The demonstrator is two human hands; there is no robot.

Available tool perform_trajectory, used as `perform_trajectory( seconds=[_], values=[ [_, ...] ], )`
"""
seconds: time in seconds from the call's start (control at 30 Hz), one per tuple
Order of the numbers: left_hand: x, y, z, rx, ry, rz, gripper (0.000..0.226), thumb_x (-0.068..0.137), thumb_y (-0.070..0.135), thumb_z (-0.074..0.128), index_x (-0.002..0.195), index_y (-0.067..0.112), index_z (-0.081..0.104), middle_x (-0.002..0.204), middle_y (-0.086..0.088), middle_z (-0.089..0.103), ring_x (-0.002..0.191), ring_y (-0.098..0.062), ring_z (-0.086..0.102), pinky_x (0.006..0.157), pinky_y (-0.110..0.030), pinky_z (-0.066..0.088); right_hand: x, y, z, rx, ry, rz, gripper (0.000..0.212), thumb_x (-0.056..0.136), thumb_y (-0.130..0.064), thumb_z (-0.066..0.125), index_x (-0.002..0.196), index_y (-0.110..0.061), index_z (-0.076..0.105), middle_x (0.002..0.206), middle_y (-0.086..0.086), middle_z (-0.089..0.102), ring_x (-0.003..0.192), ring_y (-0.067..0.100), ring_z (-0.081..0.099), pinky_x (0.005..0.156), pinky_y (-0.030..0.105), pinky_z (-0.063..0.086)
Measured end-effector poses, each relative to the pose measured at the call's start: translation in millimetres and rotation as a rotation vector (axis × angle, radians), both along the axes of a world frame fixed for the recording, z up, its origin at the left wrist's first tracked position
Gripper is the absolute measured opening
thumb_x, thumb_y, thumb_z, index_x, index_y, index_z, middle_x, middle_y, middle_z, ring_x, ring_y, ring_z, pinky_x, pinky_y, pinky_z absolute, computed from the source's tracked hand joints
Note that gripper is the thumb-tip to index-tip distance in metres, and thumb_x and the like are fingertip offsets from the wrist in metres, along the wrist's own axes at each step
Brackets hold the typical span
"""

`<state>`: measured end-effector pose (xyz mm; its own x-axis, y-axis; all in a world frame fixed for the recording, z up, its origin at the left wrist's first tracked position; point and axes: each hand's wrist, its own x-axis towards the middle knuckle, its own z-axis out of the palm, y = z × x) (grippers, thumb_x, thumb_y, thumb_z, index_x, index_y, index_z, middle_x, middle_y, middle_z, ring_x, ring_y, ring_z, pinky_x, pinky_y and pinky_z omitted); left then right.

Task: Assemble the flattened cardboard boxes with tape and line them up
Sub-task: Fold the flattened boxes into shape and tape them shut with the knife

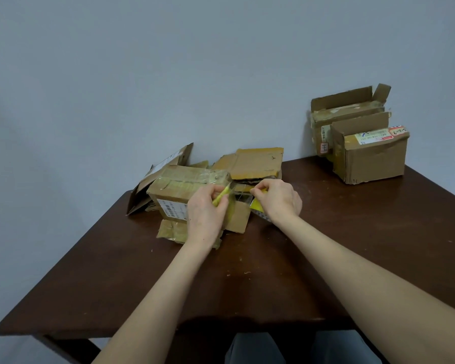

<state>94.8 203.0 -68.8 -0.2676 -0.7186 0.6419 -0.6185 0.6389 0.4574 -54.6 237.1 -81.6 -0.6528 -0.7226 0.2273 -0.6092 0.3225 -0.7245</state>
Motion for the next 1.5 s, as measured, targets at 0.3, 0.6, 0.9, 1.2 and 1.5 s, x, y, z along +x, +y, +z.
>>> perform_trajectory(
  seconds=[0.3, 0.6, 0.9, 1.2, 1.5],
  values=[
    [-5.7, -0.9, 0.6, 0.024, -0.054, 0.018, 0.009, 0.087, 0.021, 0.063, 0.095, 0.016, 0.065, 0.078, 0.010, 0.052, 0.077, -0.009, 0.049, 0.068, -0.021, 0.032, -1.4, -2.5, 2.3, 0.029, 0.002, 0.005, 0.019, 0.091, -0.047, 0.056, 0.099, -0.036, 0.069, 0.105, -0.001, 0.068, 0.098, 0.024, 0.063, 0.070, 0.030, 0.046],
    [-11.1, -5.9, -2.8, -0.016, -0.146, 0.060, 0.005, 0.085, 0.021, 0.062, 0.082, 0.017, 0.062, 0.072, 0.012, 0.046, 0.077, -0.011, 0.045, 0.064, -0.026, 0.032, -1.7, -1.5, 4.8, 0.031, 0.008, 0.003, 0.016, 0.091, -0.044, 0.056, 0.093, -0.036, 0.069, 0.100, -0.001, 0.068, 0.094, 0.023, 0.063, 0.069, 0.030, 0.047],
    [-19.0, -9.5, -7.2, -0.088, -0.235, 0.097, 0.005, 0.082, 0.018, 0.060, 0.077, 0.016, 0.062, 0.078, 0.004, 0.062, 0.084, -0.017, 0.054, 0.066, -0.031, 0.044, -2.2, 0.4, 2.0, 0.024, 0.004, 0.023, 0.017, 0.090, -0.044, 0.056, 0.092, -0.035, 0.071, 0.098, -0.003, 0.069, 0.093, 0.022, 0.063, 0.068, 0.029, 0.046],
    [-21.2, -12.5, -5.3, -0.072, -0.281, 0.095, 0.003, 0.084, 0.017, 0.059, 0.083, 0.016, 0.061, 0.086, 0.002, 0.062, 0.090, -0.018, 0.053, 0.069, -0.028, 0.040, -1.9, 2.9, -0.1, -0.006, 0.005, 0.024, 0.018, 0.091, -0.045, 0.055, 0.093, -0.035, 0.070, 0.099, -0.004, 0.069, 0.093, 0.022, 0.063, 0.069, 0.030, 0.047],
    [-2.2, -12.5, -2.8, -0.091, -0.250, -0.031, 0.011, 0.080, 0.010, 0.060, 0.074, 0.016, 0.053, 0.075, 0.003, 0.055, 0.076, -0.017, 0.051, 0.066, -0.032, 0.044, -3.9, 2.5, -1.6, -0.016, -0.032, 0.025, 0.019, 0.091, -0.047, 0.055, 0.094, -0.035, 0.070, 0.097, -0.003, 0.069, 0.092, 0.022, 0.062, 0.069, 0.030, 0.048]
  ],
)
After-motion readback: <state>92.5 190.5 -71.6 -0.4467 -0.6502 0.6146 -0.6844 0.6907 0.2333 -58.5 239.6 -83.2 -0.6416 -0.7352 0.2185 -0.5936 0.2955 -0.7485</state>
